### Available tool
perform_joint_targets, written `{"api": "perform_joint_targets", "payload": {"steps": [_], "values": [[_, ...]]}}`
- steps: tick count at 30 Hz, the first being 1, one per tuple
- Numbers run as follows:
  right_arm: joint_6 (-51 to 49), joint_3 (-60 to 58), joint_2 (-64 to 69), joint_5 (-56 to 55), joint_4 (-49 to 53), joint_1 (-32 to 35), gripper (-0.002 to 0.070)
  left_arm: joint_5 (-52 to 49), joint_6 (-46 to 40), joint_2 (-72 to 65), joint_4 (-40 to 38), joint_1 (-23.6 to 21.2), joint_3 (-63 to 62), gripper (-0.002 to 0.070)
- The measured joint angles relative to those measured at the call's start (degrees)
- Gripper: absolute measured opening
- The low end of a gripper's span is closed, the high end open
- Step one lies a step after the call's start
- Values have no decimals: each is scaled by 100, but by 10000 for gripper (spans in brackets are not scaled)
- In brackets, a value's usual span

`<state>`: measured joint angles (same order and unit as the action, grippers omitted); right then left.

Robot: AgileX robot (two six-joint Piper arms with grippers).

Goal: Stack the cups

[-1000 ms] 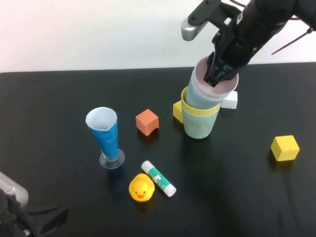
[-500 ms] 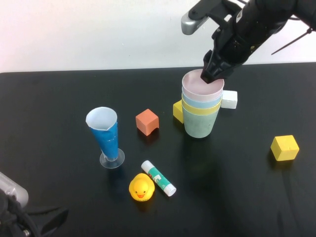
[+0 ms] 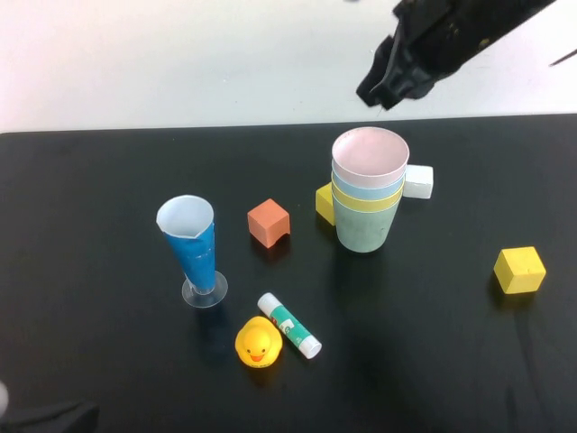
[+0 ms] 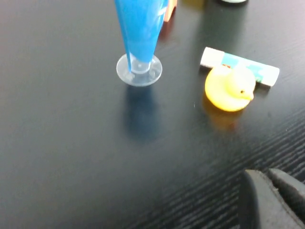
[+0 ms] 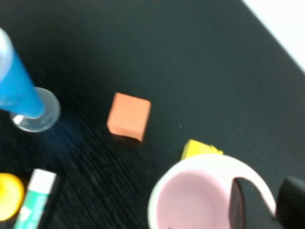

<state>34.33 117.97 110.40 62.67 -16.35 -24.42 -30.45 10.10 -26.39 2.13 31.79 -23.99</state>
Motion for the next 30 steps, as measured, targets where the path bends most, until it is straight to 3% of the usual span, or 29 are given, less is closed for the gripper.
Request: {"api": "perform_joint_targets", "payload": {"steps": [5, 11, 22, 30], "values": [[522, -656, -822, -292, -374, 0, 90, 307, 292, 670, 22, 0, 459, 0], [1363, -2479, -2258, -1423, -1012, 0, 76, 1061, 375, 1002, 363, 0, 625, -1], [3332, -6058, -5237, -3313, -2244, 0, 65, 1084, 375, 1002, 443, 0, 625, -1], [3676, -7465, -6702, -3811, -2491, 0, 65, 1084, 375, 1002, 452, 0, 625, -1]]}}
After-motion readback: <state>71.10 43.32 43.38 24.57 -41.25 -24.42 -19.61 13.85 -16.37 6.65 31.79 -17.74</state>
